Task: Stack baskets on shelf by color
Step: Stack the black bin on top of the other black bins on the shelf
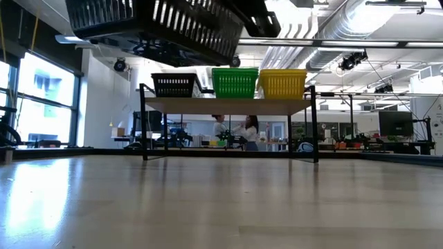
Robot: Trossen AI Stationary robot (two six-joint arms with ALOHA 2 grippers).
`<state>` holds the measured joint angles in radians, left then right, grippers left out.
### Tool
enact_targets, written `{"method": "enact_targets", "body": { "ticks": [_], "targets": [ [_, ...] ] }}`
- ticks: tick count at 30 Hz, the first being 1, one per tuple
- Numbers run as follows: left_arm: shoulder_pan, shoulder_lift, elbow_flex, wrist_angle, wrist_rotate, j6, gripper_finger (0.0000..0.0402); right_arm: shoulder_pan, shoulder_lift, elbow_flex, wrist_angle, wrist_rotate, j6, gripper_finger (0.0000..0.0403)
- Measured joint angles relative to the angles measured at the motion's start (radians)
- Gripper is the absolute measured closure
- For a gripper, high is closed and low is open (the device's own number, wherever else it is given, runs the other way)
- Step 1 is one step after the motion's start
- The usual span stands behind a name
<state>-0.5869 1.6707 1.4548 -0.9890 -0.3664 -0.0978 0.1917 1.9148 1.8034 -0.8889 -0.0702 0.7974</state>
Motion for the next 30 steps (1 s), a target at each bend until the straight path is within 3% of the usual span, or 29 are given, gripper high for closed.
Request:
{"method": "enact_targets", "body": {
  "ticks": [10,21,30],
  "targets": [
    [0.001,0.0,0.0,-0.001,0.007,-0.005,0.0399,-0.008,-0.006,0.0,-0.015,0.005,-0.02,0.0296],
    [-0.011,0.0,0.0,-0.02,0.009,-0.057,0.0401,-0.022,-0.059,0.001,-0.038,0.007,-0.073,0.0293],
    [-0.036,-0.031,0.0,-0.05,-0.096,-0.115,0.0401,-0.021,-0.18,0.002,-0.032,0.088,-0.15,0.0293]
  ]
}}
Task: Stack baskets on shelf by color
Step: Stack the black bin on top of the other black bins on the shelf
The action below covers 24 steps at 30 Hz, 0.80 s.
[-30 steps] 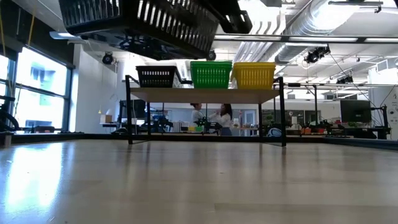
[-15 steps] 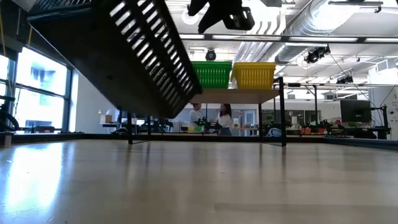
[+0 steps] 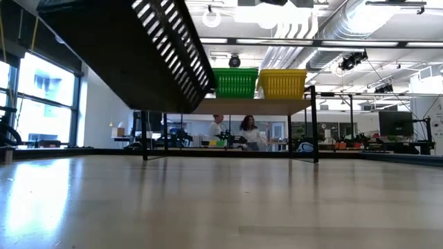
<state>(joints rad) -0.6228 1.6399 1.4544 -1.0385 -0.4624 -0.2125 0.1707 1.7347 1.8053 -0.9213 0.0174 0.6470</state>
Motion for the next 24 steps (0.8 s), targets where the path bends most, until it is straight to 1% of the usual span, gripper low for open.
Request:
{"method": "enact_targets", "body": {
  "ticks": [5,11,14,19,24],
  "targets": [
    [-0.002,-0.052,0.0,-0.039,-0.11,-0.021,0.0401,0.002,-0.082,0.0,0.001,0.061,-0.044,0.0293],
    [0.026,-0.14,0.0,-0.078,-0.227,-0.02,0.0401,0.001,-0.168,0.001,0.006,0.16,-0.109,0.0293],
    [0.051,-0.19,0.0,-0.108,-0.278,0.014,0.0401,-0.002,-0.203,0.001,0.006,0.22,-0.135,0.0293],
    [0.127,-0.285,0.0,-0.159,-0.372,0.104,0.0401,-0.003,-0.243,0.001,0.012,0.317,-0.179,0.0293],
    [0.252,-0.394,0.0,-0.185,-0.424,0.219,0.0401,-0.015,-0.268,0.001,0.013,0.367,-0.224,0.0293]
  ]
}}
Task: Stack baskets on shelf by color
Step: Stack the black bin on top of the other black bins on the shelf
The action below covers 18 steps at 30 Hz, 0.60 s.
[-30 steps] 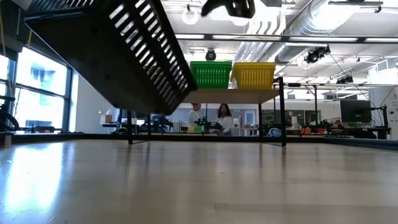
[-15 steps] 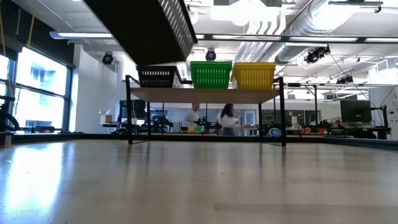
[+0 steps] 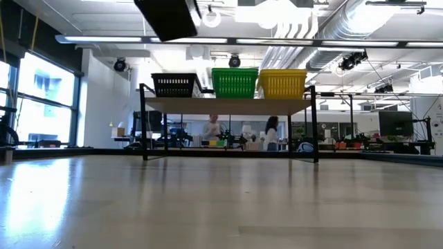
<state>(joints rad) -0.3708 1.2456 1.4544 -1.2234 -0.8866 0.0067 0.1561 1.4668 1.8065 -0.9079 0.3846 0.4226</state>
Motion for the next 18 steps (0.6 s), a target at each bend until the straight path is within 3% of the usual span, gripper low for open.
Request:
{"method": "enact_targets", "body": {
  "ticks": [6,10,18],
  "targets": [
    [0.176,-0.11,0.0,0.022,0.021,0.154,0.0401,-0.037,-0.01,0.0,0.011,0.034,0.004,0.0293],
    [0.279,-0.137,-0.004,0.087,0.104,0.267,0.0401,-0.063,-0.011,0.0,0.019,0.035,0.006,0.0293],
    [0.475,-0.137,-0.133,0.265,0.22,0.416,0.0401,-0.098,-0.011,0.0,0.065,0.035,0.025,0.0293]
  ]
}}
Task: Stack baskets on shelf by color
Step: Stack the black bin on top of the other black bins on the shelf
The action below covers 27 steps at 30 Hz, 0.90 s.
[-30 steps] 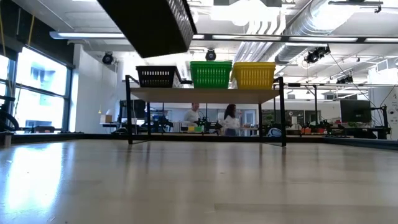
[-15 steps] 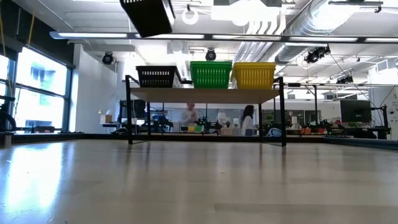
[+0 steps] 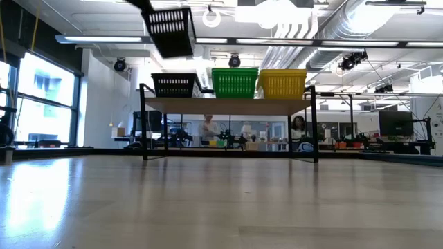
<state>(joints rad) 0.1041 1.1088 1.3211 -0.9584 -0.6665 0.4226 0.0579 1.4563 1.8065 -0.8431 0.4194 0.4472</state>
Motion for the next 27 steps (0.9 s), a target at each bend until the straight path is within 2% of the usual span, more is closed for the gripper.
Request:
{"method": "enact_targets", "body": {
  "ticks": [4,8,11,15,18,27],
  "targets": [
    [0.082,-0.003,-0.085,0.087,0.049,0.04,0.0401,-0.006,0.0,0.0,0.0,0.0,0.0,0.0293],
    [0.145,-0.004,-0.135,0.168,0.148,0.074,0.0401,-0.006,0.0,0.0,0.0,0.02,0.0,0.0293],
    [0.176,-0.004,-0.167,0.225,0.162,0.121,0.0401,-0.006,0.0,0.0,-0.001,0.035,0.0,0.0293],
    [0.217,-0.004,-0.18,0.228,0.174,0.152,0.0401,-0.006,0.0,0.0,-0.001,0.038,-0.001,0.0293],
    [0.245,-0.004,-0.18,0.226,0.234,0.173,0.0401,-0.006,0.0,0.0,-0.001,0.04,-0.002,0.0293],
    [0.331,0.013,-0.18,0.226,0.311,0.252,0.0401,-0.006,0.0,0.0,-0.001,0.04,-0.001,0.0293]
  ]
}}
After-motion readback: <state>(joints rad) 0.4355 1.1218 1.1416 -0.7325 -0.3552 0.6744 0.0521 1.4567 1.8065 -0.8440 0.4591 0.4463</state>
